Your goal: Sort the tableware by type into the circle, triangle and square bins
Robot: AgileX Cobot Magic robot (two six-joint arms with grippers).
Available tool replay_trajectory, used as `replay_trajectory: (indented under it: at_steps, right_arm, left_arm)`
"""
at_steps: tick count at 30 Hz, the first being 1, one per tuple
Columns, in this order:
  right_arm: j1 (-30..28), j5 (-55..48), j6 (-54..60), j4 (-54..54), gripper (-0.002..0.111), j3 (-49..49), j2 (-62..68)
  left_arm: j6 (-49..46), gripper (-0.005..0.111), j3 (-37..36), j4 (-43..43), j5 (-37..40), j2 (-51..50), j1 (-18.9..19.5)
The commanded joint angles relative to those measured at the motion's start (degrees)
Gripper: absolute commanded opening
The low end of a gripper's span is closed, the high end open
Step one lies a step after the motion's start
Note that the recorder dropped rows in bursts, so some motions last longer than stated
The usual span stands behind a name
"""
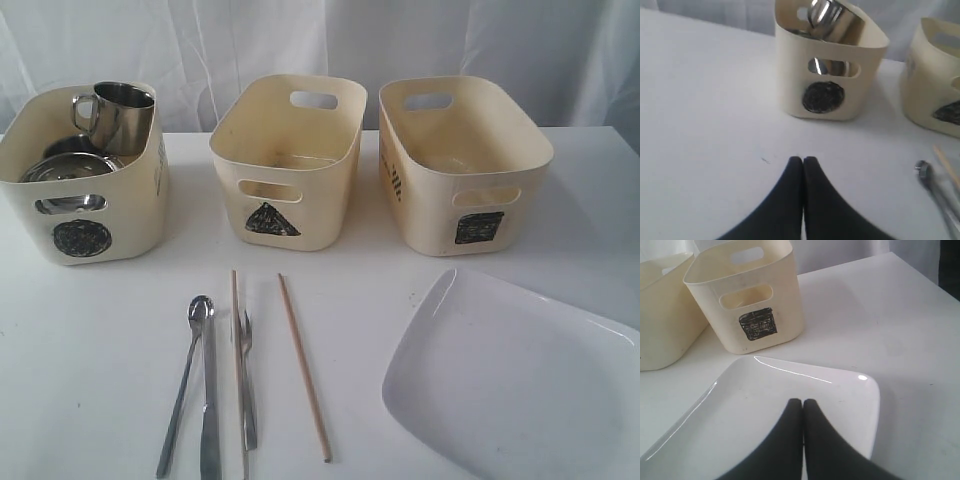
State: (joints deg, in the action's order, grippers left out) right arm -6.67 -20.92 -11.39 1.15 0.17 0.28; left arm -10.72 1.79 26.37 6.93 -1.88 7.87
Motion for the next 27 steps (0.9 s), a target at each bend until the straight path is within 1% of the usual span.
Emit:
replay_trajectory:
  at_steps: [1, 2, 3, 4, 8, 10, 15, 16, 18, 27]
  right_arm:
    - [0.3, 0.8, -0.2, -0.2, 0.0, -0.2, -0.3]
    - [0.3, 0.8, -0.2, -0.2, 0.0, -0.2, -0.3]
    - [0.3, 0.8, -0.2, -0.2, 0.0, -0.2, -0.3]
    - [0.3, 0.8, -0.2, -0.2, 0.0, -0.2, -0.3]
    - [0.3, 0.8, -0.2, -0.2, 0.0, -0.2, -0.3]
    - [0.3, 0.8, -0.2, -0.2, 0.0, -0.2, -0.3]
    - [0.3, 0.8, -0.2, -0.2, 0.0, -0.2, -0.3]
    - [0.3, 0.8, -0.2, -0.2, 0.0, -0.2, -0.3]
    - [0.3, 0.8, -0.2, -0.2, 0.0, -0.2, -0.3]
    - [0.3, 1.5, -0.2, -0.2, 0.0, -0.2, -0.3]
  left_arm:
    - [5.9, 0.0, -1.8, -19.4, -0.3, 0.5, 0.0]
    - [9.0, 0.0, -1.8, -18.5, 1.2, 0.8, 0.0]
    - [12.2, 0.0, -1.8, -18.3, 6.2, 1.4, 0.0]
    - [13.6, 0.0, -1.8, -18.4, 7.3, 1.6, 0.0]
    - [13.4, 0.0, -1.8, -18.4, 7.4, 1.9, 0.0]
    - [13.4, 0.0, -1.8, -18.4, 11.1, 1.9, 0.0]
    - [13.4, 0.0, -1.8, -18.4, 11.2, 1.9, 0.0]
    - [13.4, 0.0, -1.8, -18.4, 7.6, 1.9, 0.0]
    - [13.4, 0.0, -1.8, -18.6, 5.0, 1.9, 0.0]
    - [13.4, 0.0, -1.8, -20.9, 5.7, 1.9, 0.0]
